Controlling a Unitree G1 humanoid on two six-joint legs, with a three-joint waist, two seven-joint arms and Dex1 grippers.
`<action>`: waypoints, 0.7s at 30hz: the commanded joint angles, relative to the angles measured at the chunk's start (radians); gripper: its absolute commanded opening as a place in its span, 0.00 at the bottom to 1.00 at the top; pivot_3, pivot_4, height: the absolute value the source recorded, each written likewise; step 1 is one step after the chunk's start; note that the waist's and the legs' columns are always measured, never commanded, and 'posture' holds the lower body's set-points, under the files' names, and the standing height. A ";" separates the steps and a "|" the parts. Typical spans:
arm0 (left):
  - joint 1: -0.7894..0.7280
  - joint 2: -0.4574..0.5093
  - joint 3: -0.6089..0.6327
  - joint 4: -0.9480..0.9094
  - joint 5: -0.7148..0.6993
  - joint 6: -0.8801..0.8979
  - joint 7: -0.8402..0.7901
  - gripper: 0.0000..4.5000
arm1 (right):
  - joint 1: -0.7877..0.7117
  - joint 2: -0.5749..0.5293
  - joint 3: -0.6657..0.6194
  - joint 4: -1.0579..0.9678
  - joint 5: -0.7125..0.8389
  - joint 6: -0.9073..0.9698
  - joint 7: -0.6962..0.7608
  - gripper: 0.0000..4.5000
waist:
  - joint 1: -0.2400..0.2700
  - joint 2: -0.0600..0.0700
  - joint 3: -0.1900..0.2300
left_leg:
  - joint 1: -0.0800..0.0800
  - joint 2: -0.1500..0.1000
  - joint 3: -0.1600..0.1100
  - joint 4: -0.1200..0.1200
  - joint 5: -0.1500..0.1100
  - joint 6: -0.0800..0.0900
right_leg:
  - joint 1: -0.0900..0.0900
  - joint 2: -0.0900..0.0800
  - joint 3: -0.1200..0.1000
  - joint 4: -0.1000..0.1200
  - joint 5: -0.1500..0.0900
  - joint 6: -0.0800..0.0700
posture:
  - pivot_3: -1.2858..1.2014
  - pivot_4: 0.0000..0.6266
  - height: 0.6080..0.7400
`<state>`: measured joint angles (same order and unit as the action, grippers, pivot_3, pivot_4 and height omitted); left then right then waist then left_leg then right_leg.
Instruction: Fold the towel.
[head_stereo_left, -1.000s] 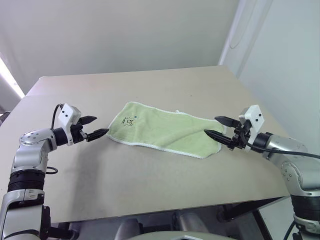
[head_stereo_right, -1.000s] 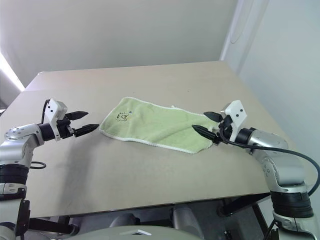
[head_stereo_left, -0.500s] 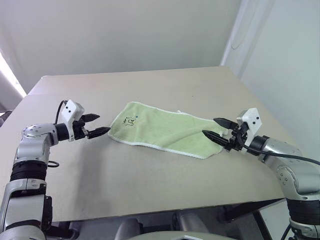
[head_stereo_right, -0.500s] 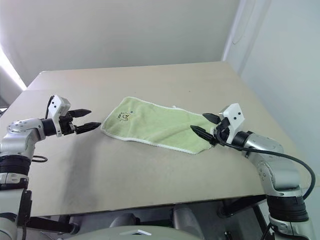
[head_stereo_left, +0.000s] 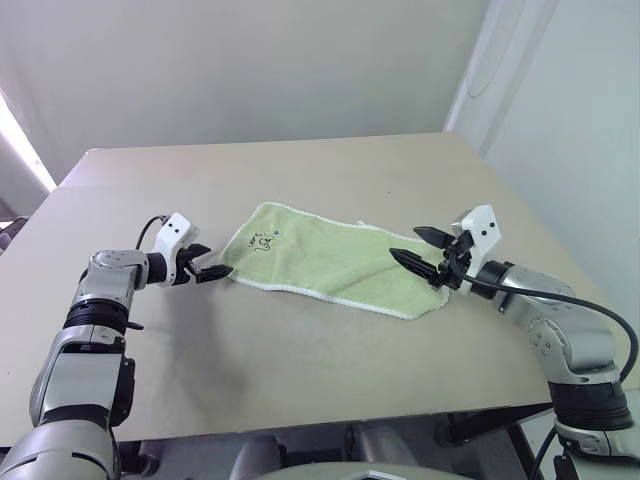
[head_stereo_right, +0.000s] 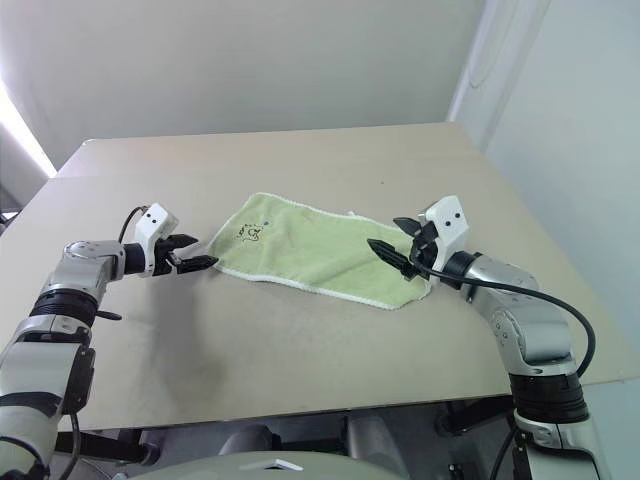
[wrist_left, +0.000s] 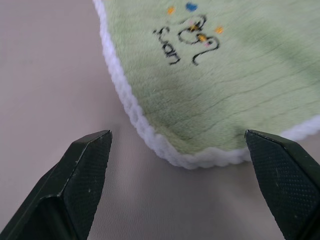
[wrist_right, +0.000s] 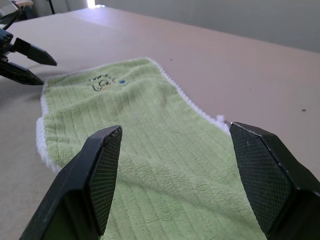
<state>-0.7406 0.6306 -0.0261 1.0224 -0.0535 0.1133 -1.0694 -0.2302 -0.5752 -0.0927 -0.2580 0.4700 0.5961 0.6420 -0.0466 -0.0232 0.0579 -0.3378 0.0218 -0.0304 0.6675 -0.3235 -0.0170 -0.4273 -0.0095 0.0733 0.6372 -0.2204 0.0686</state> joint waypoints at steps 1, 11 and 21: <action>-0.053 -0.020 -0.018 0.067 0.041 -0.045 0.027 1.00 | -0.005 -0.009 -0.025 -0.030 -0.002 -0.004 -0.010 0.80 | 0.002 0.000 0.000 | 0.000 0.000 0.000 0.000 0.000 0.000 | 0.000 0.000 0.000 0.000 0.000 0.000 | 0.52 0.00 0.79; -0.089 -0.105 -0.028 0.185 0.095 -0.159 0.111 0.96 | 0.008 -0.028 -0.054 -0.050 0.002 0.008 -0.021 0.80 | 0.011 0.000 -0.001 | 0.000 -0.001 0.000 0.000 0.000 0.000 | 0.003 0.000 0.000 -0.001 0.000 0.001 | 0.52 0.00 0.79; -0.100 -0.097 -0.012 0.195 0.081 -0.108 0.031 0.24 | 0.022 -0.051 -0.091 -0.052 0.012 0.034 -0.021 0.80 | 0.005 0.000 -0.001 | 0.000 -0.001 0.000 0.000 0.000 0.000 | 0.004 0.000 0.000 -0.001 0.000 0.001 | 0.52 0.00 0.79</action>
<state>-0.8307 0.5215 -0.0375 1.2065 0.0189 -0.0107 -1.0266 -0.2035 -0.6098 -0.1510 -0.2728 0.4668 0.6296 0.6240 -0.0414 -0.0229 0.0571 -0.3378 0.0209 -0.0309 0.6675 -0.3235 -0.0170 -0.4238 -0.0098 0.0733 0.6359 -0.2201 0.0692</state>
